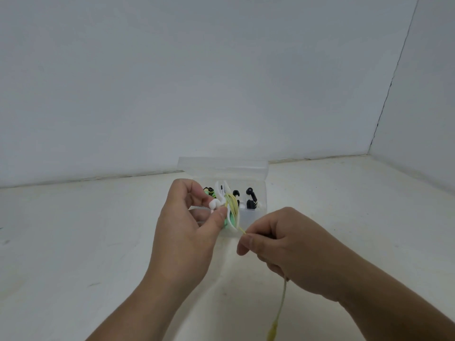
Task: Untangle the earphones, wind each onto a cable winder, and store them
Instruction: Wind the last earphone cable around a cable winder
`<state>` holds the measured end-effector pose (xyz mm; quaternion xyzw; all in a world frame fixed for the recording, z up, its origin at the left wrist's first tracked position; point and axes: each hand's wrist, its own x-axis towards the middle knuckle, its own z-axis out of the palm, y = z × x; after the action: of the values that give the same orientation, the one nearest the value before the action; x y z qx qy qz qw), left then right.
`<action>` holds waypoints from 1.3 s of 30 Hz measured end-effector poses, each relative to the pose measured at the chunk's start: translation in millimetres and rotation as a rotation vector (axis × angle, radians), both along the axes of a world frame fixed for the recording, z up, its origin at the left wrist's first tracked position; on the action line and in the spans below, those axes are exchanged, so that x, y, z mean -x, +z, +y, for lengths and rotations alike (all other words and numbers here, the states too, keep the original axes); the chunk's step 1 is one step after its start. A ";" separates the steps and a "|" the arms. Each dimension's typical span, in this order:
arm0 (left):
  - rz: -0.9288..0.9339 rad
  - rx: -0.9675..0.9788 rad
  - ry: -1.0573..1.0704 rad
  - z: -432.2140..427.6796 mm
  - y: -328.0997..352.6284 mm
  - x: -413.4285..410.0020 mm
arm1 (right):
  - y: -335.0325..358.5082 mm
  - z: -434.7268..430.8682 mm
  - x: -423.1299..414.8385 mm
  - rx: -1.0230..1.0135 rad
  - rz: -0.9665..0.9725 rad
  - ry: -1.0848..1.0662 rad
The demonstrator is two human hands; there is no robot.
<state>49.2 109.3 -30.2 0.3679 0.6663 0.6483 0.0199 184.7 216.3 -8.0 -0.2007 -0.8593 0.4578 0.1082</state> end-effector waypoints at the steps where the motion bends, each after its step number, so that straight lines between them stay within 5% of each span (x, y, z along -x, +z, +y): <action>1: -0.004 0.004 0.004 0.1 0.3 -0.5 | 0.3 -0.1 -0.5 0.002 -0.005 0.008; 14: -0.165 0.020 -0.082 1.9 -2.6 -2.9 | 0.4 -3.6 1.1 -0.049 -0.050 0.125; 32: -0.211 -0.026 -0.090 1.6 -0.1 7.9 | 9.7 13.5 -9.9 0.062 0.066 -0.159; 39: 0.004 0.132 -0.059 -1.4 0.8 -3.3 | 10.3 7.2 -7.6 0.035 0.118 -0.051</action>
<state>52.5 107.8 -29.3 0.3864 0.6967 0.6012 0.0620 192.3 223.5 2.3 -0.1969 -0.8380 0.4807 0.1668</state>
